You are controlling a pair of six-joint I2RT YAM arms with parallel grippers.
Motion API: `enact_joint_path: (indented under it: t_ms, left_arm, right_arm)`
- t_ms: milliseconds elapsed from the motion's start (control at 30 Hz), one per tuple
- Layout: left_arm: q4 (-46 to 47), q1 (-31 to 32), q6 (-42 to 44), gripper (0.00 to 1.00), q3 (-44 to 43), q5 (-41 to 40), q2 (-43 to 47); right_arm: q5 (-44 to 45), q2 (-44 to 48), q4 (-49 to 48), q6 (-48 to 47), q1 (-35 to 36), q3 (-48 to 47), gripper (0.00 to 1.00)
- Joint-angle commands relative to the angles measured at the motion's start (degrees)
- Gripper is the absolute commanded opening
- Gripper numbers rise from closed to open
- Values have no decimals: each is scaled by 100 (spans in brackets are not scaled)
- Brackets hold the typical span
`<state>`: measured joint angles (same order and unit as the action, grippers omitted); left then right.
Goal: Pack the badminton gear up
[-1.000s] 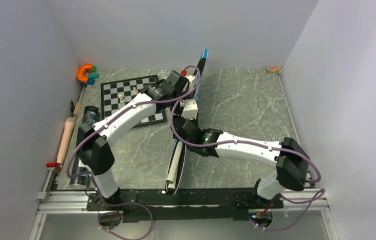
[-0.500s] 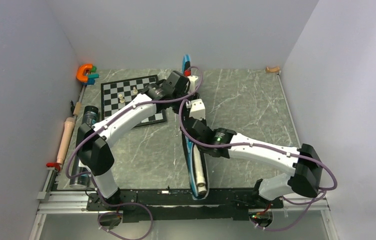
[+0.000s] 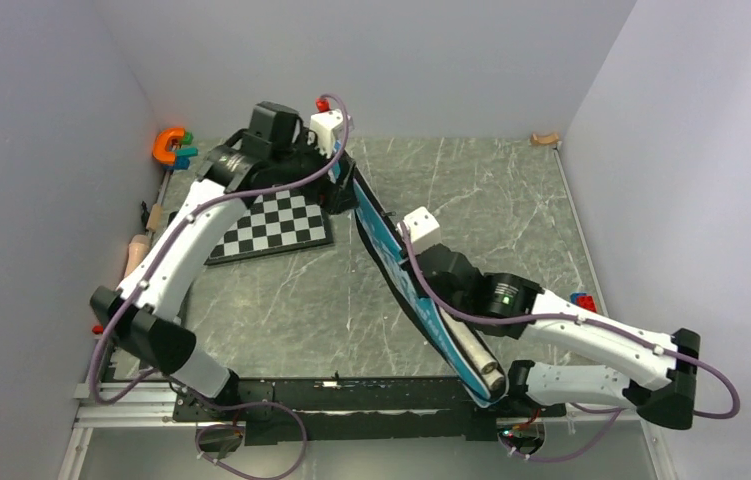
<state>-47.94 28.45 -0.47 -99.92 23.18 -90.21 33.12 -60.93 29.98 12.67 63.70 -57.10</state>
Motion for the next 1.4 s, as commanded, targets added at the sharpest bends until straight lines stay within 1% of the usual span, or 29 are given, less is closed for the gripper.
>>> enact_joint_path:
  t_ms: [0,33,100,167,333,467,533,633,667,733,833,900,1000,1100,1133,1233,1367]
  left_arm:
    - [-158,-7,1599,97,95,554,870]
    - [-185,-14,2006,96,189,556,1014]
    - [-697,-7,3181,93,184,631,1042]
    - [-711,-8,3963,92,603,565,1227]
    - [-1154,-7,5971,91,1264,779,1435]
    - [-1027,-129,6974,90,1520,1147,1549]
    - [-595,-151,7533,90,1927,1333,1728]
    - [350,-128,8015,89,2610,1478,1965]
    - [683,-113,8063,89,2700,1465,1949]
    - [954,-117,8201,88,2636,1489,1753]
    - [899,-104,8209,84,2266,1834,1464]
    - [1000,-71,8009,82,2146,2071,1406]
    - [812,20,8241,81,2201,2034,1305]
    - [513,117,8566,77,2240,1887,1146]
    - [514,155,8647,75,2279,1808,1106]
    - [454,355,9127,58,2273,1236,820]
    - [141,394,8991,43,1677,934,285]
  right_arm:
    - [-100,564,-810,-893,94,162,0]
    - [-134,614,-839,-989,146,217,0]
    - [-134,636,-857,-1152,284,280,0]
    - [-99,570,-822,-1212,453,304,0]
    - [272,376,-834,-1359,781,273,0]
    - [377,391,-993,-1367,907,350,0]
    - [425,361,-1003,-1361,953,366,0]
    - [461,332,-978,-1310,1030,390,0]
    - [493,343,-975,-1306,1059,403,0]
    - [542,353,-970,-1297,1112,431,0]
    - [576,350,-892,-1276,1142,428,0]
    - [577,383,-886,-1275,1158,449,0]
    - [575,444,-930,-1275,1171,488,0]
    - [572,473,-908,-1275,1187,461,0]
    - [577,476,-899,-1275,1193,449,0]
    - [620,517,-892,-1275,1206,475,0]
    - [665,617,-872,-1274,1206,496,0]
